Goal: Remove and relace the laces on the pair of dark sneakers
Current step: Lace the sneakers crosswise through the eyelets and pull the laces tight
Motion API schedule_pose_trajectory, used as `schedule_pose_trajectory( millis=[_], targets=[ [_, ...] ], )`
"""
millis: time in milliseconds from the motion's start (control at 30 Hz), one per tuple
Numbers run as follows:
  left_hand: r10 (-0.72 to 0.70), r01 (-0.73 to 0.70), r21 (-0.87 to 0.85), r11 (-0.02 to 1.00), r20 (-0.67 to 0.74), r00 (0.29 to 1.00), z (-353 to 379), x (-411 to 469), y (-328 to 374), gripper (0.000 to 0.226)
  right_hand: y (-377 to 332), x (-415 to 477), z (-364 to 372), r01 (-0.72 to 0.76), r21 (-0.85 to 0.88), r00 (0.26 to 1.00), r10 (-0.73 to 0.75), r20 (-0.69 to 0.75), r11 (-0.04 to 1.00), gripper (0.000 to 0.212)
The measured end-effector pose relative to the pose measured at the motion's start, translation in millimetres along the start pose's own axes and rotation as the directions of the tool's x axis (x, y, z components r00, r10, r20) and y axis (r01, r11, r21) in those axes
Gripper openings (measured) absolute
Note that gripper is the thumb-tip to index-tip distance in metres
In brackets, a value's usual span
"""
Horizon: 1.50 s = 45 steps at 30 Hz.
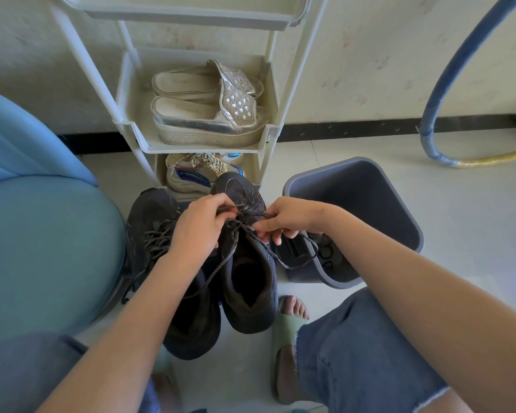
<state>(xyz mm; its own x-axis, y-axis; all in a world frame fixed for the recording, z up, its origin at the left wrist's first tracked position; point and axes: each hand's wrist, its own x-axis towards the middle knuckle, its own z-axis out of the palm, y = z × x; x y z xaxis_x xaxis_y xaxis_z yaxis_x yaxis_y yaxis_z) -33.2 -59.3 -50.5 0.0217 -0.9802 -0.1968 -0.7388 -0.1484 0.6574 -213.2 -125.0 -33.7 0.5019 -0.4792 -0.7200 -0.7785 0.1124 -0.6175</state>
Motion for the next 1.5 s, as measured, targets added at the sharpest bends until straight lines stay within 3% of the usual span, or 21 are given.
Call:
schedule_pose_trajectory(
  millis=[167,367,567,733,1000,1167,1267,1400,1500],
  targets=[
    [0.001,0.000,-0.037,0.999,0.015,1.000,0,1,-1,0.018,-5,-1,3,-0.001,0.097,1.000,0.001,0.003,0.995,0.028],
    [-0.017,0.019,-0.036,0.999,0.030,0.999,2,1,-2,0.017,-9,8,9,-0.145,0.221,0.989,0.148,0.005,0.964,0.025],
    [-0.060,0.061,-0.012,0.998,0.075,0.995,0,2,0,0.020,-8,5,2,-0.135,0.276,0.991,0.126,0.051,0.952,0.021],
    [-0.073,0.069,0.043,0.997,0.094,0.993,-2,0,0,0.028,-8,1,-4,-0.075,0.269,0.997,0.081,-0.011,0.960,0.017],
    [-0.162,0.163,-0.092,0.982,0.018,0.987,-6,-2,-5,0.014,-13,0,-2,-0.121,0.289,0.993,0.114,0.041,0.950,0.021],
    [-0.165,0.174,-0.160,0.972,0.066,0.984,-11,-9,-2,0.016,-11,2,1,-0.198,0.229,0.977,0.212,-0.035,0.953,0.040],
    [-0.163,0.177,-0.106,0.978,0.126,0.978,-17,-12,-1,0.019,-14,4,5,-0.174,0.240,0.984,0.180,-0.003,0.955,0.028],
    [-0.159,0.182,-0.134,0.974,0.166,0.973,-21,-16,-5,0.015,-14,0,4,-0.130,0.272,0.986,0.153,-0.066,0.953,0.022],
    [-0.136,0.148,-0.122,0.981,0.097,0.986,-15,-20,-1,0.009,-8,-5,4,-0.134,0.184,0.984,0.153,-0.093,0.974,0.025]
  ],
)
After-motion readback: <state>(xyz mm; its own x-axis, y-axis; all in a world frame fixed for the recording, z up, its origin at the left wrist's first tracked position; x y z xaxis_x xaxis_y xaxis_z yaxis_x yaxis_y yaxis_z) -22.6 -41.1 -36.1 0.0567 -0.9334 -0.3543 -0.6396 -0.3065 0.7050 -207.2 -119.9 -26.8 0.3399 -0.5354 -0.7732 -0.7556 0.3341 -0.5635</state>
